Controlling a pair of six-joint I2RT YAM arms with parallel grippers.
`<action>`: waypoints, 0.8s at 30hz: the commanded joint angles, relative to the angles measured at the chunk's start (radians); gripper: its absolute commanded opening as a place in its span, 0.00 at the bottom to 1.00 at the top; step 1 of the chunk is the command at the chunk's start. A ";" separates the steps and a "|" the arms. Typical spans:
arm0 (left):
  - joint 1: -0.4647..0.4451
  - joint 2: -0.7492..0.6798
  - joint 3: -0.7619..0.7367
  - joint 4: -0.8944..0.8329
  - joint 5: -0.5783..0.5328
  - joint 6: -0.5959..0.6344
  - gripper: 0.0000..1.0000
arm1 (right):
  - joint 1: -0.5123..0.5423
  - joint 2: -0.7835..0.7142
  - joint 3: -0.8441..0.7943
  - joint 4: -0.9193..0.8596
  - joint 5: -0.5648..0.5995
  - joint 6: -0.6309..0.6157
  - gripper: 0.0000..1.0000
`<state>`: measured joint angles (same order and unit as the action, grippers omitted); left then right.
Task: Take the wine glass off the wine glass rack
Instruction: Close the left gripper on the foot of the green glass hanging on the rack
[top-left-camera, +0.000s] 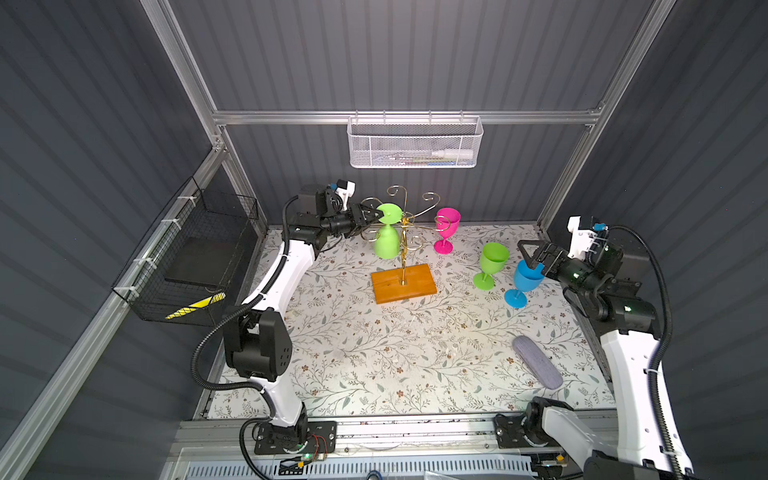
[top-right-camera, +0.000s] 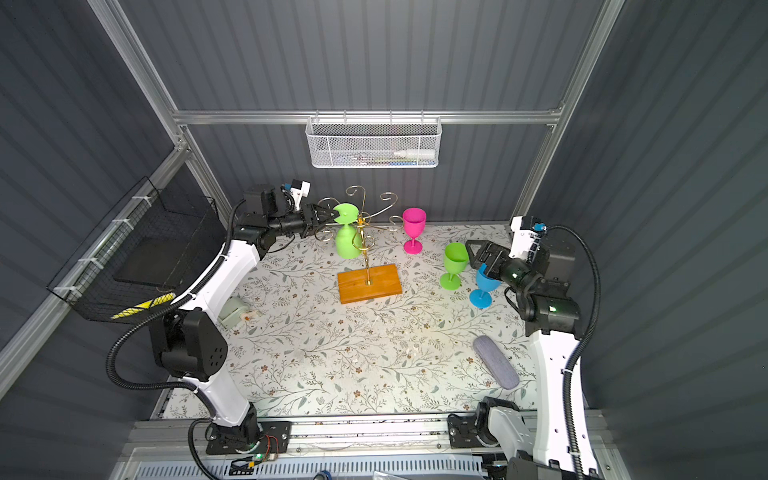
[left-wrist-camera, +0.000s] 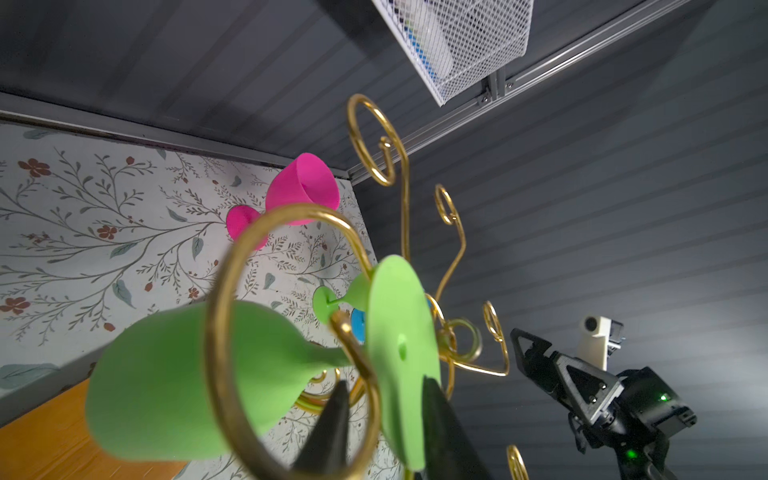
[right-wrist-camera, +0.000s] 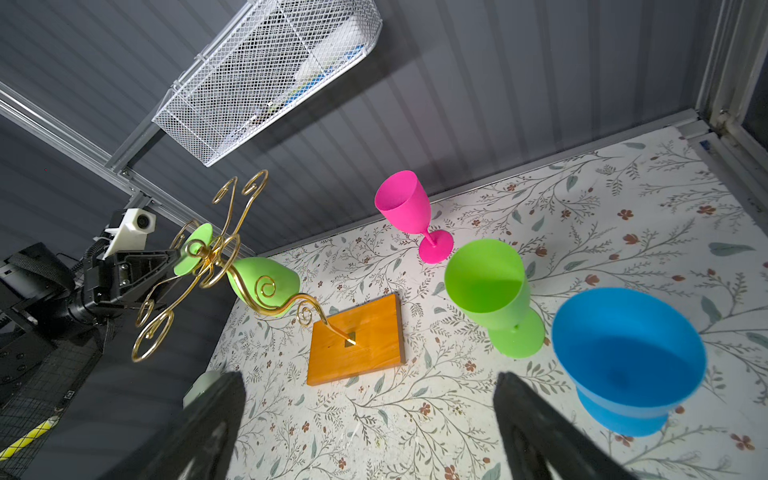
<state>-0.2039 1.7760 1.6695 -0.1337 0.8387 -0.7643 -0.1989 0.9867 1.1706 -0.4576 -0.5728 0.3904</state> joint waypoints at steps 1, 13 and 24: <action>0.009 -0.046 -0.011 0.032 0.010 0.008 0.42 | 0.006 0.003 -0.007 0.024 -0.021 0.008 0.96; -0.003 0.002 0.030 -0.040 0.021 0.045 0.53 | 0.010 0.008 -0.003 0.019 -0.016 0.004 0.97; -0.036 0.046 0.088 -0.119 0.014 0.097 0.54 | 0.013 0.007 -0.018 0.030 -0.019 0.010 0.98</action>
<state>-0.2333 1.7962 1.7256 -0.2100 0.8387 -0.7059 -0.1925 0.9920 1.1622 -0.4526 -0.5770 0.3943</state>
